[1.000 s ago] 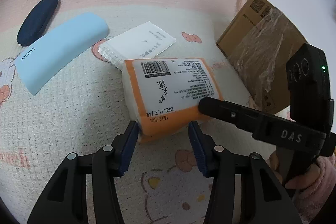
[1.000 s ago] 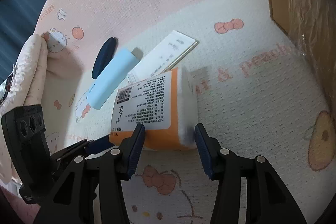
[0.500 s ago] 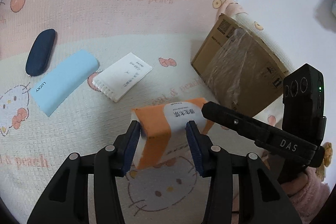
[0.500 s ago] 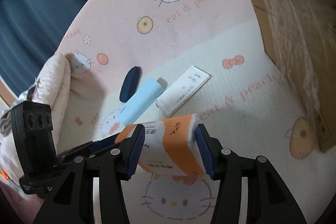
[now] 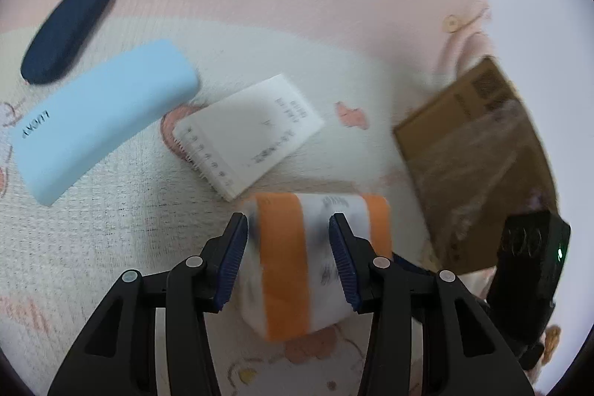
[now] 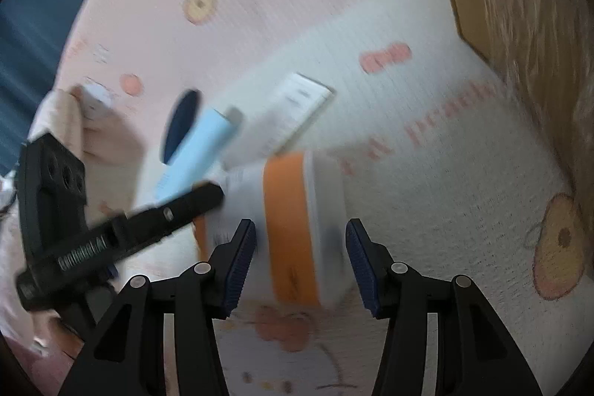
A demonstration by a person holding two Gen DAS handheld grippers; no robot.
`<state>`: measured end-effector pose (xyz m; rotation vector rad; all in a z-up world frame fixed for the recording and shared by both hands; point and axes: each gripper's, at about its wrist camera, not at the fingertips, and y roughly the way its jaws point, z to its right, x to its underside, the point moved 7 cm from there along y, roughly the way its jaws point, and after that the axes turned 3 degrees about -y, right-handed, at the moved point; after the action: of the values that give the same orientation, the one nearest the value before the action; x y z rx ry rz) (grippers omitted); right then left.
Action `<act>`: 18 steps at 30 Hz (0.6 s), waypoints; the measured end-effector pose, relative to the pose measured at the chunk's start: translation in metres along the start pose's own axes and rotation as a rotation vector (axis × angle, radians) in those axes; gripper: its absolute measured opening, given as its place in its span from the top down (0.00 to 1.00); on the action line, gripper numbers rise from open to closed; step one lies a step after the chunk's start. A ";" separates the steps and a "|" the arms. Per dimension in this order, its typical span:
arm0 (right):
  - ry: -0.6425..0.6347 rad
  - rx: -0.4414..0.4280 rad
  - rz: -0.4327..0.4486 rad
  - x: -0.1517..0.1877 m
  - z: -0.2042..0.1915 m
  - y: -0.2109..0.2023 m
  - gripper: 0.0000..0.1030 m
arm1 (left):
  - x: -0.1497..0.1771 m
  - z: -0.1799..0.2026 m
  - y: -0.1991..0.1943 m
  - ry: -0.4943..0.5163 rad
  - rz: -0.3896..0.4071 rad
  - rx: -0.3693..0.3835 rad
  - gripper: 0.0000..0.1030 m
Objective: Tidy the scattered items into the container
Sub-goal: 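Carry the orange-and-white pack with the left gripper over the cardboard box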
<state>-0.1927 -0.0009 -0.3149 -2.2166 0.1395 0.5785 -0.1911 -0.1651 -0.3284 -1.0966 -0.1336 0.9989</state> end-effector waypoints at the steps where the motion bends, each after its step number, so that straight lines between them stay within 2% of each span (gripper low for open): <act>1: 0.014 -0.011 0.003 0.000 0.002 -0.001 0.53 | 0.001 -0.004 0.005 -0.014 -0.015 -0.005 0.52; 6: 0.035 -0.015 0.003 0.001 0.003 -0.004 0.51 | 0.010 -0.009 -0.004 -0.073 -0.027 0.039 0.50; 13: 0.029 -0.017 0.025 -0.001 -0.007 -0.013 0.50 | 0.030 -0.006 -0.022 -0.032 -0.031 0.038 0.47; 18: 0.032 0.010 0.009 -0.003 -0.003 -0.008 0.50 | 0.029 -0.003 -0.011 -0.046 -0.044 0.041 0.47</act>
<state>-0.1922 0.0013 -0.3064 -2.2176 0.1684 0.5465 -0.1664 -0.1470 -0.3320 -1.0300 -0.1735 0.9837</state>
